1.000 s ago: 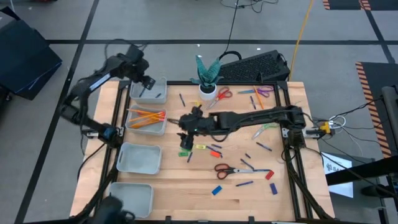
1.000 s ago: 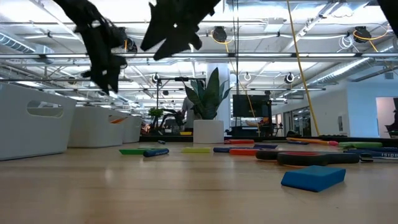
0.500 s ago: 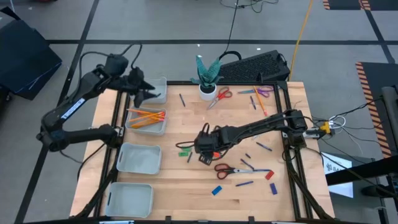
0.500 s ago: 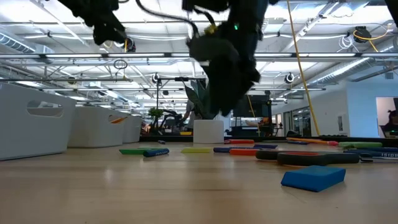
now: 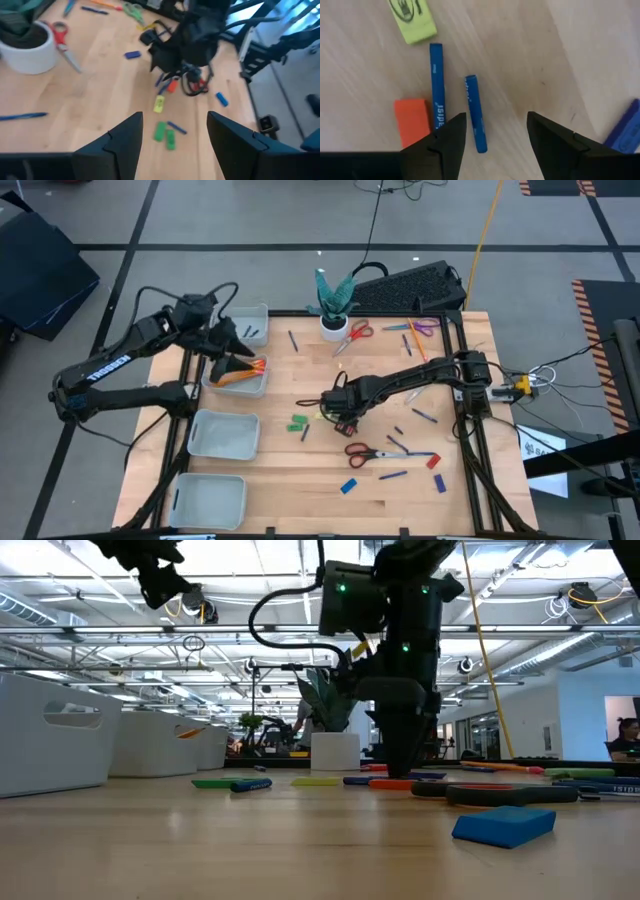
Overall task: Sort crayons/erasers/pens/pencils in bins
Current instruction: Put the blue crayon into the top gray bin
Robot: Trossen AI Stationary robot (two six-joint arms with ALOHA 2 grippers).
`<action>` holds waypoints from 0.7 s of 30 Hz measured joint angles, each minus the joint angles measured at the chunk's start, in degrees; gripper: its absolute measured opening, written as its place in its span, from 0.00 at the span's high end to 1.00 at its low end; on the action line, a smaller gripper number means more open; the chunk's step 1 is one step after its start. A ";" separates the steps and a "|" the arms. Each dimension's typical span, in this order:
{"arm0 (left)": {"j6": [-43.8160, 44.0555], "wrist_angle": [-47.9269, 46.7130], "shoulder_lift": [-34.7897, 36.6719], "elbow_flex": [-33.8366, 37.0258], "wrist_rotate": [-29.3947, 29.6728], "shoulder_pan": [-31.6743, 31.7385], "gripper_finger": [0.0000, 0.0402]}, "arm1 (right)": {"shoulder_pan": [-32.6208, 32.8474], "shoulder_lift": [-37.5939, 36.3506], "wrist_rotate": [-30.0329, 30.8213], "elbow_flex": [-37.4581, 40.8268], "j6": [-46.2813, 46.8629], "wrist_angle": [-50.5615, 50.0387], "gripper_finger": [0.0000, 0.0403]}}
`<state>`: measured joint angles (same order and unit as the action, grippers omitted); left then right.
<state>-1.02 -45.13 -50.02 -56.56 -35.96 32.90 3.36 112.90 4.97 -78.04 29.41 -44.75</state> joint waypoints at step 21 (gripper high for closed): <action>26.75 41.70 2.63 12.41 13.93 -16.16 0.44 | 0.11 -0.50 2.20 10.67 -9.58 8.94 0.94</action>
<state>25.73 -3.43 -47.39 -44.14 -22.02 16.74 3.47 112.40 7.17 -67.37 19.82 -35.81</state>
